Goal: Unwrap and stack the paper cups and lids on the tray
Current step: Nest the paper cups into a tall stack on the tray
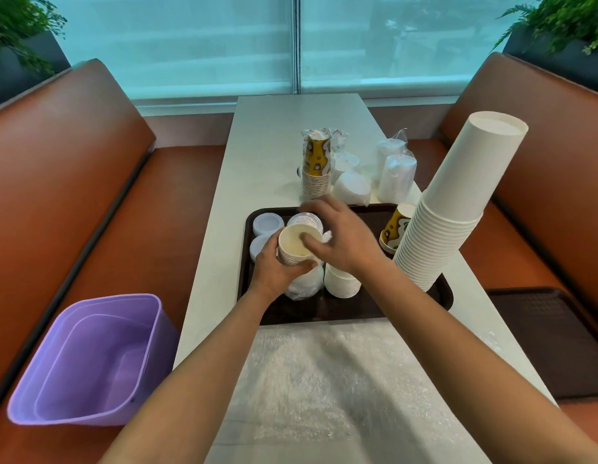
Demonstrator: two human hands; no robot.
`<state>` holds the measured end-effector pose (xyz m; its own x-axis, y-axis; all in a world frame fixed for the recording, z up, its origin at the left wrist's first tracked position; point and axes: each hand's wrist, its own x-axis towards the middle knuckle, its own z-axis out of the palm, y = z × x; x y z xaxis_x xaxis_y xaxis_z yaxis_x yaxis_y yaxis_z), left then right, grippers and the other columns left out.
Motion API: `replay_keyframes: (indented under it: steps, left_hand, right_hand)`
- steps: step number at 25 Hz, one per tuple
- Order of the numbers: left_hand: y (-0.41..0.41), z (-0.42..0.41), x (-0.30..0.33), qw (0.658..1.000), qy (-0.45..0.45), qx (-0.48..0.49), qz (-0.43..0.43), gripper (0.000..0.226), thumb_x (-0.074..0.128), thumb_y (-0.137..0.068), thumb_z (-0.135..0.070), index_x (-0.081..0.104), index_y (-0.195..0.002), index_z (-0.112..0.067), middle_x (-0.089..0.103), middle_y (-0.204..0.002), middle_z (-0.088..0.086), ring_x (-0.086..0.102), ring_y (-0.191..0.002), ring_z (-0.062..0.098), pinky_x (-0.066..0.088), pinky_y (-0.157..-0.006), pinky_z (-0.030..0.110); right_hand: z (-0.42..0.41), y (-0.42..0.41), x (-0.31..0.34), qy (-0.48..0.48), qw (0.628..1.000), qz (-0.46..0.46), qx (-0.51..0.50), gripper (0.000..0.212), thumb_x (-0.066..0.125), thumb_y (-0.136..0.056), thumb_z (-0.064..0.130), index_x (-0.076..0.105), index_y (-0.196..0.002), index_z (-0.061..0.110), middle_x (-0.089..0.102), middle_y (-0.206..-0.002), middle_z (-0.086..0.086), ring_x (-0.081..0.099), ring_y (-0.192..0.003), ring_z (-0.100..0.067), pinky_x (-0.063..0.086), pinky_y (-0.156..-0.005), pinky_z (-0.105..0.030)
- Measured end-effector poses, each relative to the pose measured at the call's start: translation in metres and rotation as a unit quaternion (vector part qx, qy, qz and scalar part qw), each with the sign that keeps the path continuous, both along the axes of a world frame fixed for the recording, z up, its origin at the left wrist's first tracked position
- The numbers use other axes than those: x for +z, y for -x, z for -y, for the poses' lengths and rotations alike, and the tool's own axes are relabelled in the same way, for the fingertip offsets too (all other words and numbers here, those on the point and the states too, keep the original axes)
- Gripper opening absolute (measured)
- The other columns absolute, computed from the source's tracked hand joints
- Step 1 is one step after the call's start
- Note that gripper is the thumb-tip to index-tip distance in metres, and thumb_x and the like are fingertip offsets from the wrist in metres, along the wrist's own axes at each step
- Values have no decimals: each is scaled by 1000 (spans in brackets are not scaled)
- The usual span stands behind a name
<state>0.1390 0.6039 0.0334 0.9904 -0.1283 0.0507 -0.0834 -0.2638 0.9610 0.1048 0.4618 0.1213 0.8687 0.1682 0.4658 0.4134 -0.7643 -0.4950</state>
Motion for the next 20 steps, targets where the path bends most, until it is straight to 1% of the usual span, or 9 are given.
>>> replay_keyframes:
  steps: [1, 2, 4, 6, 9, 13, 16, 18, 20]
  left_hand:
    - [2, 1, 3, 1000, -6, -1, -1, 69, 86, -64, -13, 51, -124, -15, 60, -108, -11, 58, -97, 3, 46, -80, 7]
    - [3, 2, 5, 1000, -7, -2, -7, 68, 84, -66, -11, 51, -125, -14, 59, -107, -10, 56, -97, 3, 46, -77, 6]
    - [4, 2, 6, 1000, 8, -9, -22, 68, 82, -67, -6, 50, -127, -10, 58, -111, -6, 55, -99, 9, 49, -77, 8]
    - [5, 2, 8, 1000, 5, -4, -29, 68, 83, -67, -9, 51, -127, -11, 59, -111, -4, 54, -100, 10, 46, -73, 8]
    - [4, 0, 8, 999, -8, -10, -34, 68, 84, -66, -15, 51, -125, -14, 59, -109, -6, 55, -100, 10, 43, -77, 12]
    - [5, -1, 6, 999, 9, -2, -42, 68, 84, -66, -11, 50, -125, -13, 57, -108, -6, 54, -102, 12, 42, -84, 20]
    - [5, -1, 4, 1000, -7, -2, -28, 71, 86, -65, -14, 50, -127, -15, 56, -110, -9, 52, -103, 8, 42, -86, 18]
    - [5, -2, 2, 1000, -5, -9, -15, 74, 87, -63, -15, 50, -127, -18, 55, -111, -11, 52, -105, 8, 42, -91, 20]
    - [6, -2, 2, 1000, 2, -14, -10, 74, 87, -63, -14, 50, -127, -19, 55, -112, -11, 53, -107, 8, 42, -91, 20]
  right_hand:
    - [-9, -9, 8, 74, 990, -119, 16, 55, 68, -81, 32, 51, -132, 17, 47, -133, -4, 44, -123, -20, 44, -98, -37]
    - [-17, -19, 12, 158, 964, -212, 11, 67, 70, -79, 38, 43, -138, 21, 41, -139, -3, 39, -128, -22, 42, -101, -40]
    - [-27, -33, 12, 265, 913, -311, -7, 84, 76, -72, 44, 35, -143, 23, 39, -140, -2, 41, -127, -26, 44, -99, -43]
    - [-31, -42, 13, 288, 897, -337, -11, 84, 79, -68, 43, 41, -139, 21, 45, -131, -3, 50, -118, -27, 47, -90, -38]
    - [-35, -44, 24, 308, 901, -306, -2, 80, 78, -69, 40, 42, -137, 17, 45, -126, -4, 54, -111, -27, 46, -83, -34]
    - [-29, -40, 65, 240, 940, -241, 8, 83, 77, -72, 36, 35, -141, 19, 41, -133, -6, 50, -115, -29, 44, -84, -34]
    - [-5, -31, 89, 153, 963, -222, -16, 83, 78, -71, 28, 36, -141, 24, 37, -131, -5, 46, -111, -24, 42, -88, -32]
    - [13, -23, 84, 53, 978, -195, -53, 75, 79, -69, 23, 42, -133, 22, 39, -120, -2, 45, -103, -18, 39, -80, -25]
    - [28, -14, 61, -98, 977, -175, -78, 67, 80, -67, 13, 42, -122, 19, 44, -114, -2, 50, -97, -18, 42, -70, -23]
